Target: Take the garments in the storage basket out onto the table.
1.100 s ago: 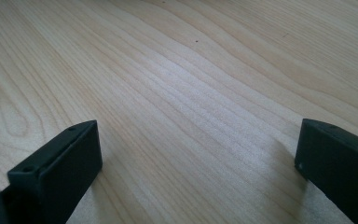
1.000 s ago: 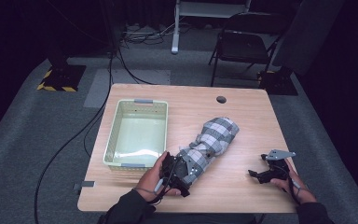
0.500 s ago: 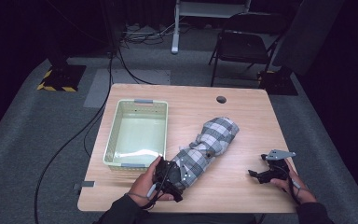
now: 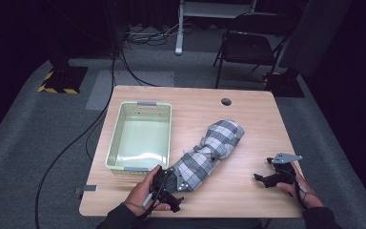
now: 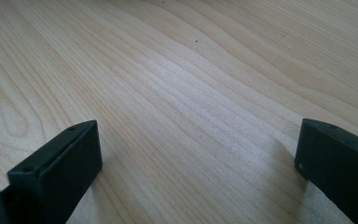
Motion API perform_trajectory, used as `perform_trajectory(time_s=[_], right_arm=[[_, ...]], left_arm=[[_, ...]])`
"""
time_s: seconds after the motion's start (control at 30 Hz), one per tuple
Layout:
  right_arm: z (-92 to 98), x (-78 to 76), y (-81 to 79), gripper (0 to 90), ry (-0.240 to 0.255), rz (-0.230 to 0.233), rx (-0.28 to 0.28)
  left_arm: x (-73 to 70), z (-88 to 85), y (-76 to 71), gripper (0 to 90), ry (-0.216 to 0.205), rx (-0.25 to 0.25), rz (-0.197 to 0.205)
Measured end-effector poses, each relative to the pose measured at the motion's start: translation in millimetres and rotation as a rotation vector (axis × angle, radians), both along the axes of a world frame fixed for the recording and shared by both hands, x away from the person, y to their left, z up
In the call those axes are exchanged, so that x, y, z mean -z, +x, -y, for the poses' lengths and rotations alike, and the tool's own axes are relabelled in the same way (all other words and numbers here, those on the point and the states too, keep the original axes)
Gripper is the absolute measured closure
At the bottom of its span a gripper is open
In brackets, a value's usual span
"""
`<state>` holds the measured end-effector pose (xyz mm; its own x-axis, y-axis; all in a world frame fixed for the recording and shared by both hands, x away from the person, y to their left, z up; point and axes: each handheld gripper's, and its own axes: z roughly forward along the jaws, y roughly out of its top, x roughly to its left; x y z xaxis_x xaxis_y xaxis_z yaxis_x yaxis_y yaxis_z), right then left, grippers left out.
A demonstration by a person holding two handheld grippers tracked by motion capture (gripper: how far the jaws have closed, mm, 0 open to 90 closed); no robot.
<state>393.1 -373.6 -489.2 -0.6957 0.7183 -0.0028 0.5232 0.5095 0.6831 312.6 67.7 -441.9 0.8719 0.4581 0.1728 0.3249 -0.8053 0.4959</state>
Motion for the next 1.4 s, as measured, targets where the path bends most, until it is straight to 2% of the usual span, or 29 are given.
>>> perform_trajectory(time_s=[0.07,0.33,0.53,0.67,0.73,0.8,0.87,1.4], right_arm=[[0.0,0.0,0.0,0.5,0.000,-0.001,0.000],[0.0,0.0,0.0,0.5,0.000,0.000,0.000],[-0.1,0.0,-0.2,0.5,0.000,0.000,0.002],[0.0,0.0,-0.2,0.5,0.000,0.000,0.002],[0.0,0.0,-0.2,0.5,0.000,0.000,0.002],[-0.1,0.0,-0.2,0.5,0.000,0.000,0.002],[-0.1,0.0,-0.2,0.5,0.000,0.000,0.002],[0.1,0.0,-0.3,0.5,0.000,0.000,0.002]], left_arm=[[1.6,-2.7,-1.5,5.5,0.009,-0.006,-0.001],[5.4,-15.7,-7.1,5.5,-0.006,-0.030,-0.012],[9.7,-23.7,-9.5,5.5,0.007,-0.038,-0.013],[11.7,-29.9,-10.8,5.5,-0.006,-0.051,-0.015],[12.5,-32.8,-11.3,5.6,-0.012,-0.066,-0.001],[13.0,-36.2,-11.1,6.2,-0.028,-0.075,-0.013],[14.3,-38.9,-11.8,6.2,-0.020,-0.083,-0.001],[24.8,-65.9,-14.0,6.0,-0.044,-0.144,-0.009]])
